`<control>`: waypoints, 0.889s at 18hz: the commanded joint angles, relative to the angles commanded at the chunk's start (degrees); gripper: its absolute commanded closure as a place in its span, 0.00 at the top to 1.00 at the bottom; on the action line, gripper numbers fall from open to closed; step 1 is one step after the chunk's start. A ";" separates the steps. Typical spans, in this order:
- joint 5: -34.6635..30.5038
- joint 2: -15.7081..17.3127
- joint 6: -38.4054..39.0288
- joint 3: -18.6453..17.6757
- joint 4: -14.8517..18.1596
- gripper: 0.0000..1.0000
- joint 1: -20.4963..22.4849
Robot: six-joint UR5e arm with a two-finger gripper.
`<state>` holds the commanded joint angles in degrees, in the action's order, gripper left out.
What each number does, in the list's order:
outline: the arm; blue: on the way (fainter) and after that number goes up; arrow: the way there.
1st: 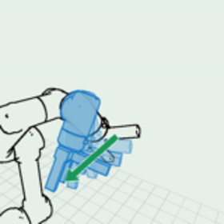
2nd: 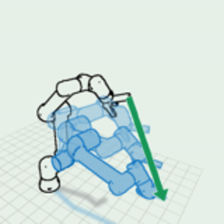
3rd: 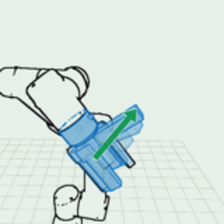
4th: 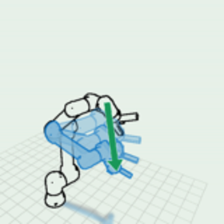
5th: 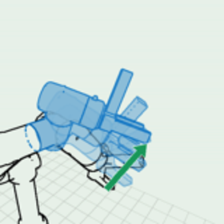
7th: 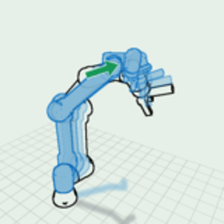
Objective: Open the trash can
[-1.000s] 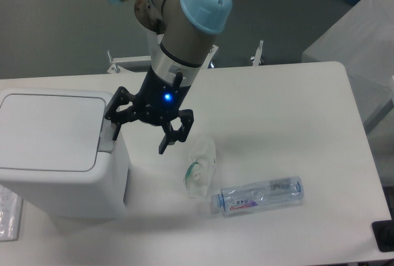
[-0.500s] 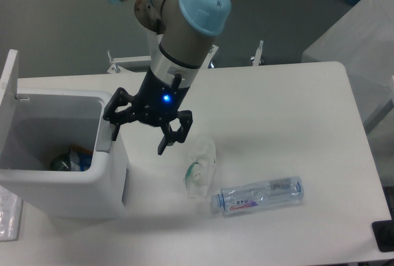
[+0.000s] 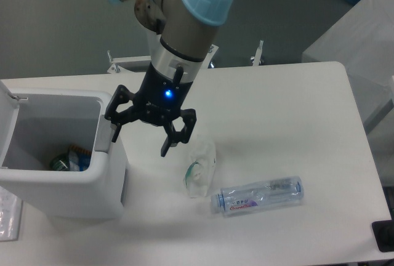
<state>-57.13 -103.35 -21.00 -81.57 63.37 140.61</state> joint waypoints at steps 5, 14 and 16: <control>-0.09 -3.95 -14.48 1.24 -0.09 1.00 9.13; -17.84 -12.92 -29.36 5.54 -0.35 1.00 13.90; -19.15 -14.68 -30.41 7.30 -0.62 1.00 13.90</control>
<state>-76.28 -118.03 -51.41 -74.28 62.75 154.51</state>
